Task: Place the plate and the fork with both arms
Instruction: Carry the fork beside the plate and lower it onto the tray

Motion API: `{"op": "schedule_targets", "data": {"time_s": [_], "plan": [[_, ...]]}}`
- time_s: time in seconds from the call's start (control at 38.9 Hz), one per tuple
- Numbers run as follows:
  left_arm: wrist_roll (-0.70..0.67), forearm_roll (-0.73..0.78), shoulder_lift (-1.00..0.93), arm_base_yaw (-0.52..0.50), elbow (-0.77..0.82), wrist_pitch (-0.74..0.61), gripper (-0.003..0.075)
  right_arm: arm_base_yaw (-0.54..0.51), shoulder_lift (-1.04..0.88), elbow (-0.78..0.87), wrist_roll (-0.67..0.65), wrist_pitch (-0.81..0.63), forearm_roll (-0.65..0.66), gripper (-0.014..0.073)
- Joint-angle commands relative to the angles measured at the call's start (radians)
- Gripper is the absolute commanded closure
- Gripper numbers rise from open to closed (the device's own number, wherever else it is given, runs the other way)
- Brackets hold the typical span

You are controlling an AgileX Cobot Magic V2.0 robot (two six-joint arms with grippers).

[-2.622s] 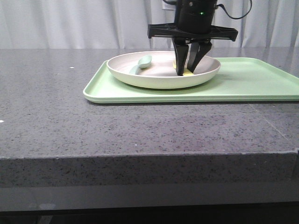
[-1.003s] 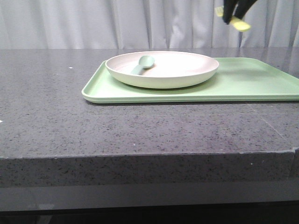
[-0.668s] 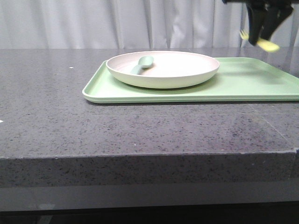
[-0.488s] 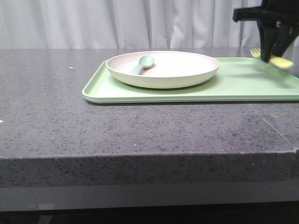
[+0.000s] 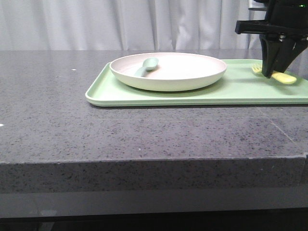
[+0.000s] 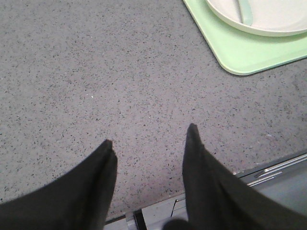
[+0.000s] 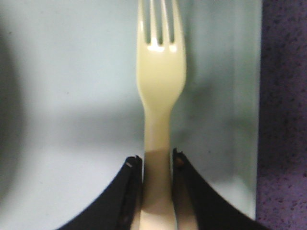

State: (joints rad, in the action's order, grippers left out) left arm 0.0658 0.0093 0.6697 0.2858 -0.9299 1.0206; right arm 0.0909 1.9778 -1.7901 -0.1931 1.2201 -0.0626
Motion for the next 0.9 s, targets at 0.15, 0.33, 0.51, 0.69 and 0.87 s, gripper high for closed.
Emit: {"op": "schedule_targets", "data": {"time_s": [0.15, 0.33, 0.51, 0.69, 0.87], "plan": [[-0.002, -0.009, 0.005, -0.003, -0.025, -0.07, 0.0407, -0.006, -0.063, -0.024, 0.019, -0.031, -0.007, 0.0433], [-0.002, -0.009, 0.005, -0.003, -0.025, -0.07, 0.0407, -0.006, -0.063, -0.024, 0.019, -0.049, -0.005, 0.0432], [-0.002, -0.009, 0.005, -0.003, -0.025, -0.07, 0.0407, -0.006, -0.063, -0.024, 0.019, -0.044, -0.006, 0.043], [-0.002, -0.009, 0.005, -0.003, -0.025, -0.07, 0.0407, -0.006, -0.063, -0.024, 0.019, -0.025, -0.006, 0.043], [-0.002, -0.009, 0.005, -0.003, -0.025, -0.07, 0.0407, -0.006, -0.046, -0.024, 0.019, -0.002, -0.006, 0.0403]]}}
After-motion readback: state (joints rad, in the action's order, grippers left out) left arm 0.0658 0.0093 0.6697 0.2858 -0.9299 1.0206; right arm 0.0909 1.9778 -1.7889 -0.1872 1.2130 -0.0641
